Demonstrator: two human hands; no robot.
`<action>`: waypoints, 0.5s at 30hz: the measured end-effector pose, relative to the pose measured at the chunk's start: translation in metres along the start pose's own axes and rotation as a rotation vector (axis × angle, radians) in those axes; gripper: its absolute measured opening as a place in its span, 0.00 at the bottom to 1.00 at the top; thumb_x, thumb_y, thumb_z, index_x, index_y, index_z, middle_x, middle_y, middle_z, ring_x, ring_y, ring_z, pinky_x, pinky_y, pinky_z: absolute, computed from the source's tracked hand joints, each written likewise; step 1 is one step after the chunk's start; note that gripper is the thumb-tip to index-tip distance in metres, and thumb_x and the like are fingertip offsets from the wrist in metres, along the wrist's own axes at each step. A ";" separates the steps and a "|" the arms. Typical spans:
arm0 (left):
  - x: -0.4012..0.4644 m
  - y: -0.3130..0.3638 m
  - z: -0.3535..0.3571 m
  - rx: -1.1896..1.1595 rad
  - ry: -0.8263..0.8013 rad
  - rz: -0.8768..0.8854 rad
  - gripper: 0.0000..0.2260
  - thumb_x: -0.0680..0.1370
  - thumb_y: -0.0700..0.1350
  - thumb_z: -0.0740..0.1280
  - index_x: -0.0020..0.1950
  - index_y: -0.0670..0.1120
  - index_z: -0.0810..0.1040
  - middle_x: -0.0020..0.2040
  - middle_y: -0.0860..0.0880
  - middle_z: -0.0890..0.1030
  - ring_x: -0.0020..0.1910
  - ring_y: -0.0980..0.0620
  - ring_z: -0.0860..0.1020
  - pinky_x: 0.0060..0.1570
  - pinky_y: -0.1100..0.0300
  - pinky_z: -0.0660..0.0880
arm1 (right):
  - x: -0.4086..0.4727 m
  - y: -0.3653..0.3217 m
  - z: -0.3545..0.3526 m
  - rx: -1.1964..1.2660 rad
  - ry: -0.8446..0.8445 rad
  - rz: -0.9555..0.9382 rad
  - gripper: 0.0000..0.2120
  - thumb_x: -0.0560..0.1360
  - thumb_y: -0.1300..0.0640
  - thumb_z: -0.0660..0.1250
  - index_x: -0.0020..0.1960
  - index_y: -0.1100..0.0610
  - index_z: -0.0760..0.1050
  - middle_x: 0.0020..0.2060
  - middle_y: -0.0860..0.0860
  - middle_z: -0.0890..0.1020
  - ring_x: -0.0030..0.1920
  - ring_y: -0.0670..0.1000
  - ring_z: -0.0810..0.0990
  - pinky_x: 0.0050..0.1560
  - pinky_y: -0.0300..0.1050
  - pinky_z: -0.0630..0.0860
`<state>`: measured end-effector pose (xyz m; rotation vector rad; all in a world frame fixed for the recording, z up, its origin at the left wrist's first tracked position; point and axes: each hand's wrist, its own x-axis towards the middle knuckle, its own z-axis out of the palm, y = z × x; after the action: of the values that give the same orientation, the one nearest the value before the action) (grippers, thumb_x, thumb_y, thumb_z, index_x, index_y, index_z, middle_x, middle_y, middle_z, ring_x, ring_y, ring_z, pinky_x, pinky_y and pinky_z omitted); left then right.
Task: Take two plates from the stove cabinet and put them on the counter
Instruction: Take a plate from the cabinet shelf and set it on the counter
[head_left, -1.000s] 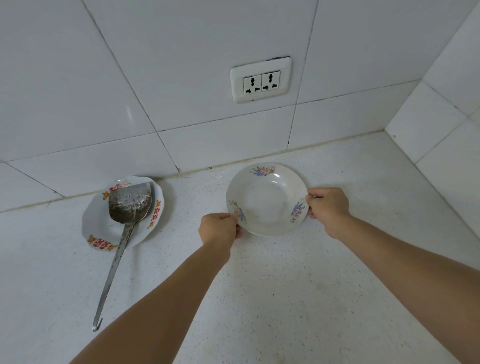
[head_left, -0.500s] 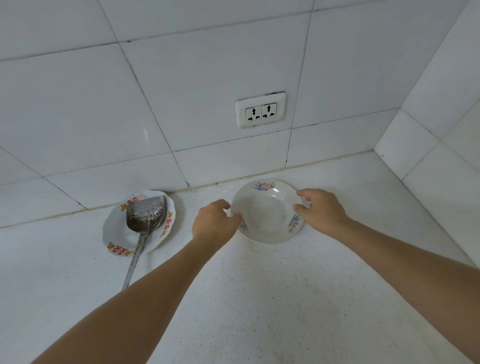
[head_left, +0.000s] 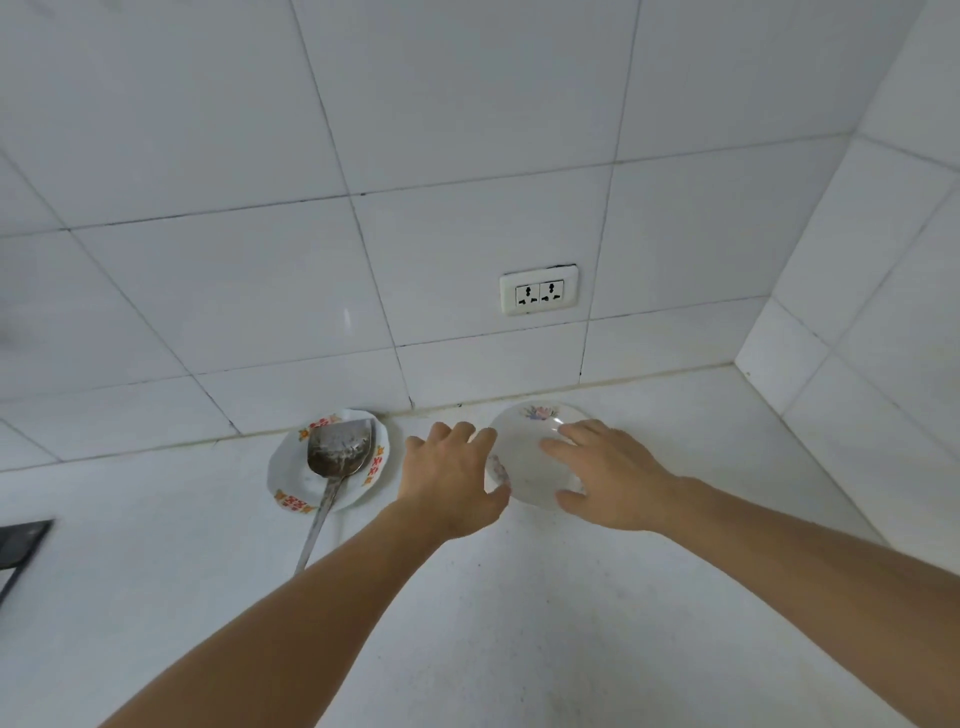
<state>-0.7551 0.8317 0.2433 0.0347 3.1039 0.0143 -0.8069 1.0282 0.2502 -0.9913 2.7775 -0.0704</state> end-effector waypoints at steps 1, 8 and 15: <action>-0.007 -0.001 0.000 0.024 0.008 0.012 0.30 0.74 0.64 0.60 0.72 0.52 0.64 0.68 0.50 0.72 0.65 0.44 0.69 0.58 0.47 0.67 | -0.004 -0.006 -0.001 -0.025 -0.004 -0.020 0.28 0.75 0.44 0.62 0.73 0.50 0.62 0.69 0.53 0.67 0.70 0.56 0.65 0.66 0.50 0.67; -0.053 -0.020 0.004 0.094 0.019 0.035 0.32 0.73 0.67 0.59 0.72 0.52 0.63 0.72 0.48 0.68 0.69 0.43 0.67 0.62 0.44 0.65 | -0.022 -0.058 0.002 -0.052 -0.036 -0.080 0.32 0.75 0.41 0.59 0.76 0.50 0.57 0.71 0.54 0.64 0.71 0.56 0.61 0.70 0.51 0.62; -0.137 -0.051 0.026 0.082 -0.028 0.049 0.31 0.73 0.67 0.58 0.71 0.51 0.64 0.70 0.48 0.70 0.67 0.42 0.68 0.60 0.43 0.66 | -0.065 -0.137 0.032 -0.053 -0.095 -0.059 0.33 0.77 0.40 0.57 0.77 0.51 0.54 0.75 0.56 0.59 0.75 0.57 0.56 0.73 0.52 0.58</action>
<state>-0.6187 0.7778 0.2216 0.1126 3.0731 -0.1118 -0.6660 0.9635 0.2448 -1.0608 2.6774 0.0404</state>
